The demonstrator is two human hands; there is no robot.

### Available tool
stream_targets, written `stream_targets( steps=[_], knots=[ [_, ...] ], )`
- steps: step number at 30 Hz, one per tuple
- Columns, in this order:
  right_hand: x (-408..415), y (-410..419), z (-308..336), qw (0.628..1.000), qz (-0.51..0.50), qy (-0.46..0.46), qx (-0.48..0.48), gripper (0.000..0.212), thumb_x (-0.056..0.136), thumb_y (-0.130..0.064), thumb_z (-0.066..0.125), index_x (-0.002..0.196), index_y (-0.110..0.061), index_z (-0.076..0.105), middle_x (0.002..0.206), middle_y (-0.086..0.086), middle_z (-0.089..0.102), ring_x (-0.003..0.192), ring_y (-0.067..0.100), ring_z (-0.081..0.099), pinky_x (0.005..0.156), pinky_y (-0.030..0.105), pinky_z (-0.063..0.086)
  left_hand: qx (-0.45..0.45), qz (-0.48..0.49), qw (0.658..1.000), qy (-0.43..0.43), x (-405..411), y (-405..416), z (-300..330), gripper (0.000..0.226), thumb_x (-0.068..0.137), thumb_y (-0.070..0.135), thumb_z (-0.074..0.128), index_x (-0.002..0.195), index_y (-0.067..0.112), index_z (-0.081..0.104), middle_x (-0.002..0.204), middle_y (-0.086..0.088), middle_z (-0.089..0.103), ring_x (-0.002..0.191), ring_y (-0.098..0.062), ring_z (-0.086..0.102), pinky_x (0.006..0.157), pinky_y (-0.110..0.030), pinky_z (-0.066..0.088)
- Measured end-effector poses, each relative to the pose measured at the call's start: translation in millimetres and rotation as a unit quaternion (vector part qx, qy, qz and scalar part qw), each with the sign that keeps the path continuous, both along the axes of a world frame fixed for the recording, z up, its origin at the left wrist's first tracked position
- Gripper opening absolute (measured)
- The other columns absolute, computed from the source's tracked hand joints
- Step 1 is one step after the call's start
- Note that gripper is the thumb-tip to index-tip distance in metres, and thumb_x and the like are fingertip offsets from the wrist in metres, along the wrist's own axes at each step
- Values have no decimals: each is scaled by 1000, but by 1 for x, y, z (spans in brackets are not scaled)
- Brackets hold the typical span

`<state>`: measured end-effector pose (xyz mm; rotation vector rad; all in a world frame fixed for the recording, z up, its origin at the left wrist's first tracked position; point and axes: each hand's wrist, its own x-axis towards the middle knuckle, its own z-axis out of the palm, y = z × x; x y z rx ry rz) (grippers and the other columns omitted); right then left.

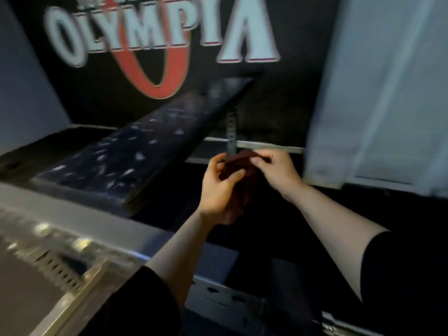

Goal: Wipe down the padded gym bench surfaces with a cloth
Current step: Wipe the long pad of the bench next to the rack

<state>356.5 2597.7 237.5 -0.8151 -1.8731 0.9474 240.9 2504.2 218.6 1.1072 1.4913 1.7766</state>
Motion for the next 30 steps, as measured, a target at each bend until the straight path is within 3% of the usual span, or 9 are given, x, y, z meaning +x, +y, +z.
stream_targets(
  steps=[5,9,13,18,20,22,25,28,30],
  knots=[
    [168,-6,17,977,-213,-1,-20,26,92,1,53,106,-11,71,99,6,69,83,21,65,79,33,56,6,-146,967,211,96,39,10,23,86,13,68,109,17,69,100,5,69,89,0,62,82,-12,50],
    [282,-39,16,943,-334,-12,-6,19,89,-3,60,99,-13,73,98,12,72,77,15,65,72,22,54,20,-220,953,205,201,45,18,15,89,18,65,102,18,72,94,8,69,88,-2,64,82,-19,51],
    [375,-57,7,912,-410,-1,1,9,85,-6,67,90,-5,75,87,7,72,83,20,67,84,39,54,17,-274,948,161,300,48,17,10,93,16,59,95,18,69,83,14,64,85,-5,62,77,-14,49],
    [472,-49,-11,910,-415,-1,-12,12,91,-12,62,91,-11,74,86,8,72,67,15,64,66,31,56,-10,-300,943,143,404,70,4,17,98,21,52,87,30,62,77,21,59,67,16,57,62,-3,43],
    [505,-40,-21,913,-407,-20,-23,14,93,-15,59,96,-14,73,88,5,71,62,12,62,46,13,46,-16,-285,946,151,436,84,-3,15,98,22,51,92,25,64,81,14,62,77,4,61,72,-10,47],
    [527,-28,-32,914,-401,-40,-38,15,94,-15,58,99,-13,72,90,4,70,64,17,64,36,10,38,-37,-258,953,154,455,98,-15,15,98,23,52,95,21,67,87,7,65,90,-11,62,85,-26,49],
    [537,-7,-42,930,-356,-74,-55,14,93,-11,58,93,-17,71,92,4,71,71,16,65,46,11,46,-83,-208,965,136,463,110,-31,16,96,25,54,100,20,69,97,5,67,98,-14,62,95,-35,48],
    [532,9,-51,946,-303,-91,-75,17,93,-11,58,88,-22,69,88,1,70,80,23,68,62,30,56,-105,-165,972,131,460,114,-45,16,97,27,53,99,23,68,99,5,68,96,-13,63,95,-40,50],
    [530,16,-54,952,-281,-88,-80,18,93,-10,57,90,-21,70,91,1,69,84,15,66,60,15,50,-123,-139,974,130,462,117,-49,14,98,26,51,94,28,64,93,4,67,91,-14,64,91,-40,52]
  ],
)
